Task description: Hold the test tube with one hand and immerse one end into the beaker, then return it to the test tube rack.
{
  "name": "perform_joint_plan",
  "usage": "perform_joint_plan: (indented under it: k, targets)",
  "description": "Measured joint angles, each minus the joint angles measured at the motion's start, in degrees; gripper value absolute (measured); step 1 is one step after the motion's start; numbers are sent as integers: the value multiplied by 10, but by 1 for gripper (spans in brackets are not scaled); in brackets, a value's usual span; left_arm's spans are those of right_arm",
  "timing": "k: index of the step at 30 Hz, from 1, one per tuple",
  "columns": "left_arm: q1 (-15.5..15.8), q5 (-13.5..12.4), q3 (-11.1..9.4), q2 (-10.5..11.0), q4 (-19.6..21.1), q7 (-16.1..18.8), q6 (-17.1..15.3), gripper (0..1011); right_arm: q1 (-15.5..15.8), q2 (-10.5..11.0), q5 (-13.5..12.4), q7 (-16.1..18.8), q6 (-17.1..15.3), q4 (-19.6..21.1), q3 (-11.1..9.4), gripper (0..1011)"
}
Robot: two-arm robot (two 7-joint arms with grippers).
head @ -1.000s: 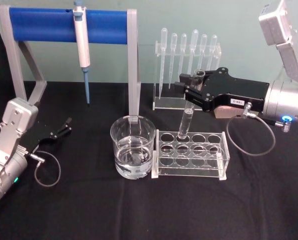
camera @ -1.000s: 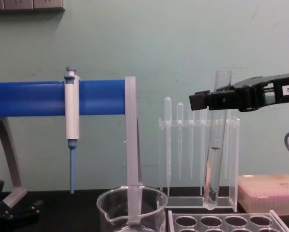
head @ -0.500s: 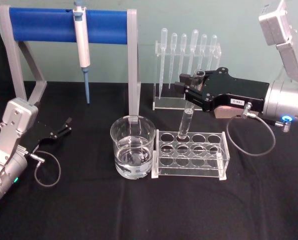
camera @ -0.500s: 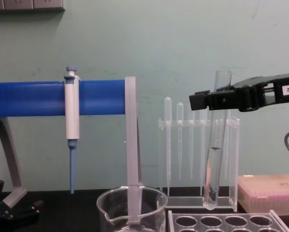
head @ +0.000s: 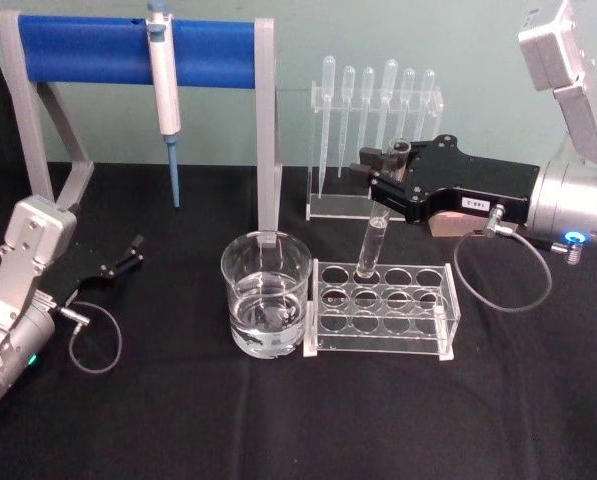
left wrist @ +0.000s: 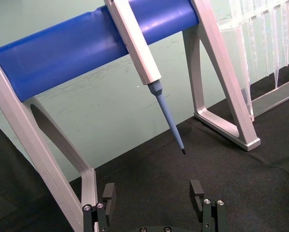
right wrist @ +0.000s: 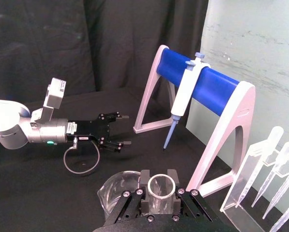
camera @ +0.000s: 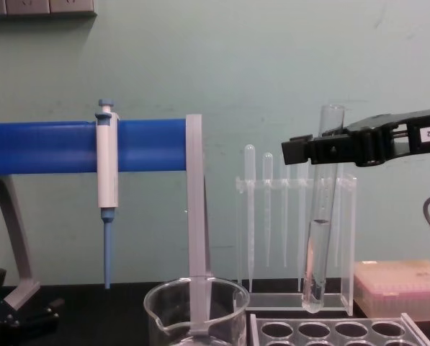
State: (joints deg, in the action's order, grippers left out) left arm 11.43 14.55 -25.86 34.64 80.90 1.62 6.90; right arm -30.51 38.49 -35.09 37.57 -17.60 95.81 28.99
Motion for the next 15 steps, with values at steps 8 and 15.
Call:
perform_joint_plan:
  k: [8,15]
  targets:
    - [0,0,0,0,0,0,0,1000,0,0,0,0,0,0,0,221]
    - [0,0,0,0,0,0,0,1000,0,0,0,0,0,0,0,221]
